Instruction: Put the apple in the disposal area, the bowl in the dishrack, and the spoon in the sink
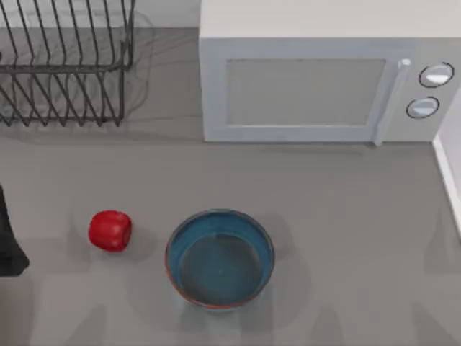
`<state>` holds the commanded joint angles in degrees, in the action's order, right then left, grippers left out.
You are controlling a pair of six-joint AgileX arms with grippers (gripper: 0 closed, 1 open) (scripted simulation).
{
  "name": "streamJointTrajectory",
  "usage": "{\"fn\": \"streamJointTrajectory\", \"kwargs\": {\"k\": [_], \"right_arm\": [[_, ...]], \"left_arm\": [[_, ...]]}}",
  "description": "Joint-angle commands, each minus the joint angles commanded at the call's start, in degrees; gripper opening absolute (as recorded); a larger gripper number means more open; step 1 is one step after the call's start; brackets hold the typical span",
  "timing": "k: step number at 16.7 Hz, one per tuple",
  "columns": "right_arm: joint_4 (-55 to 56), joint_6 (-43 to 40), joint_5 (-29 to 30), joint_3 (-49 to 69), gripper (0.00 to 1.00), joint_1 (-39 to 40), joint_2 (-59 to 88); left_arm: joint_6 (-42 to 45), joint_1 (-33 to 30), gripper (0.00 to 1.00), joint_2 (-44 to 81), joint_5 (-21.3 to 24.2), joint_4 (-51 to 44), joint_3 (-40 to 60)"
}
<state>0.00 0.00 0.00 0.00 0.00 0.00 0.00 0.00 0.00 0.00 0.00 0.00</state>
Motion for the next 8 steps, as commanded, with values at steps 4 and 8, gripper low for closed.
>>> {"fn": "streamJointTrajectory", "kwargs": {"k": [4,8], "right_arm": [[0.0,0.0,0.0,0.0,1.00,0.0,0.0],[0.0,0.0,0.0,0.0,1.00,0.0,0.0]], "left_arm": [[-0.3,-0.4,1.00,1.8,0.0,-1.3,1.6],[-1.7,-2.9,1.00,12.6,-0.1,-8.6,10.6]]}}
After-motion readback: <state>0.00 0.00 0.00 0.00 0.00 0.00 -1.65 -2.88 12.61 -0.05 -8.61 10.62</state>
